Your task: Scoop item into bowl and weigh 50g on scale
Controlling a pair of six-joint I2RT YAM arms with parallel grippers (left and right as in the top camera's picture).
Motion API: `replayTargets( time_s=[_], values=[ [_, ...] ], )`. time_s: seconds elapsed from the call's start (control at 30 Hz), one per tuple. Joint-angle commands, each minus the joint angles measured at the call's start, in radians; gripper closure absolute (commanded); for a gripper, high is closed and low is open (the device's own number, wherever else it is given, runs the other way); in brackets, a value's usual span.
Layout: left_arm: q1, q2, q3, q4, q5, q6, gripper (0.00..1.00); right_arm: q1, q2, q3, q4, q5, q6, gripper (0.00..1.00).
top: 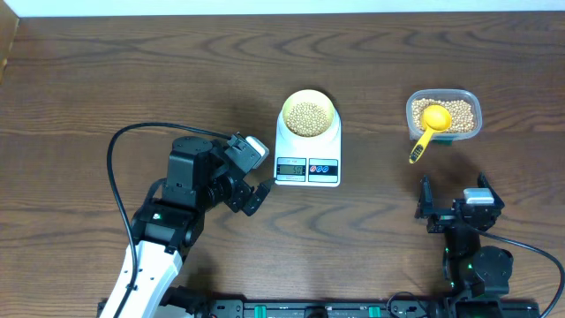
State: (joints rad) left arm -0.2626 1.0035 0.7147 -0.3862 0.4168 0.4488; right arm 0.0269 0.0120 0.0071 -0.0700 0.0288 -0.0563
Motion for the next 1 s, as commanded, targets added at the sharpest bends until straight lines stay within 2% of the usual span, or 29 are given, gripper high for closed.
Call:
replayTargets(
  time_s=[0.0,0.2,0.4,0.57,0.67,0.83,0.97],
  values=[
    [0.004,-0.030,0.009,-0.013,0.010,0.003,0.02,0.008,-0.007,-0.002,-0.005,-0.006,-0.012,0.01],
    [0.004,-0.177,0.009,-0.078,0.010,0.002,0.02,0.008,-0.007,-0.002,-0.005,-0.006,-0.012,0.01],
    [0.005,-0.299,0.009,-0.074,0.009,0.003,0.02,0.008,-0.007,-0.002,-0.005,-0.006,-0.012,0.01],
    [0.005,-0.409,0.004,-0.047,-0.061,0.001,0.03,0.008,-0.007,-0.002,-0.005,-0.006,-0.012,0.01],
    [0.005,-0.467,-0.033,0.007,-0.109,-0.028,0.02,0.008,-0.007,-0.002,-0.005,-0.006,-0.012,0.01],
    [0.016,-0.580,-0.158,0.198,-0.198,-0.151,0.02,0.008,-0.007,-0.002,-0.005,-0.006,-0.012,0.01],
    [0.052,-0.665,-0.244,0.290,-0.198,-0.160,0.02,0.008,-0.007,-0.002,-0.005,-0.006,-0.012,0.01]
  ],
)
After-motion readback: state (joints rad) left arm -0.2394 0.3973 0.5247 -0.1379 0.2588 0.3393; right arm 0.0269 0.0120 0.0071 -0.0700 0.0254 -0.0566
